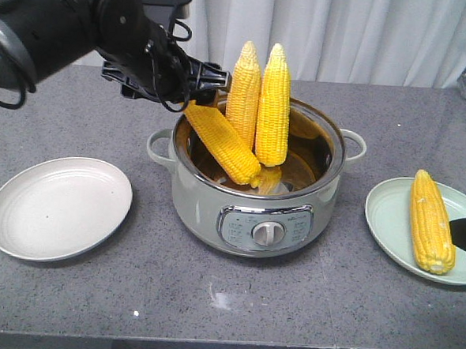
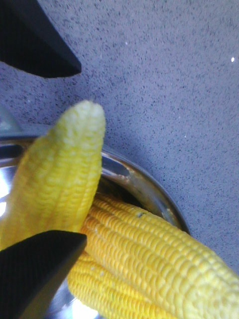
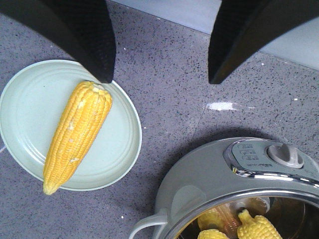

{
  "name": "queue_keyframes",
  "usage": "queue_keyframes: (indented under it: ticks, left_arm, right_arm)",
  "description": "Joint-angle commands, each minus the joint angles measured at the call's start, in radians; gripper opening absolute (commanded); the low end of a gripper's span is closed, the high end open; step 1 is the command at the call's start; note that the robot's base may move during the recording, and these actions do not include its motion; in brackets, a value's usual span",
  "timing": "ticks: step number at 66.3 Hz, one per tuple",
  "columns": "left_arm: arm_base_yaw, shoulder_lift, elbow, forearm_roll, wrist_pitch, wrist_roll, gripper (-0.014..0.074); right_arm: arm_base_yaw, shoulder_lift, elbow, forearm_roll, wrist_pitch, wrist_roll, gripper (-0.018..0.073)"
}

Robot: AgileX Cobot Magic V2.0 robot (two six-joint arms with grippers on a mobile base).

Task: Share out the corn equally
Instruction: 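Grasp the leaning corn cob with the left gripper and lift it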

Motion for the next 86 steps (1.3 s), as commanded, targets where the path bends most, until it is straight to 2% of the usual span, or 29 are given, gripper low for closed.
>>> queue_keyframes:
  ticks: [1, 9, 22, 31, 39, 52, 61, 86]
  left_arm:
    - [0.001, -0.028, -0.034, -0.008, -0.084, 0.006, 0.0594]
    - [0.001, -0.017, -0.034, -0.058, -0.121, 0.045, 0.0594]
    - [0.000, -0.019, -0.034, -0.211, -0.141, 0.203, 0.0593]
    - [0.000, -0.019, -0.034, -0.256, -0.145, 0.263, 0.0577]
    - [0.000, -0.019, -0.034, -0.259, -0.152, 0.277, 0.0514]
    - [0.000, -0.017, -0.034, -0.258, -0.163, 0.285, 0.0349]
    - [0.000, -0.017, -0.034, -0.258, -0.162, 0.285, 0.0272]
    - [0.000, -0.120, -0.036, -0.258, -0.151, 0.305, 0.0248]
  right_arm:
    - [0.002, -0.007, -0.024, -0.004, -0.050, -0.008, 0.0399]
    - [0.002, -0.007, -0.024, -0.004, -0.050, -0.008, 0.0399]
    - [0.002, -0.007, -0.024, -0.004, -0.050, -0.008, 0.0399]
    - [0.002, -0.007, -0.024, -0.004, -0.050, -0.008, 0.0399]
    - [0.002, -0.007, -0.024, -0.004, -0.050, -0.008, 0.0399]
    - [0.002, -0.007, -0.024, -0.004, -0.050, -0.008, 0.0399]
    - [0.002, -0.007, -0.024, -0.004, -0.050, -0.008, 0.0399]
    - [0.002, -0.007, -0.024, -0.004, -0.050, -0.008, 0.0399]
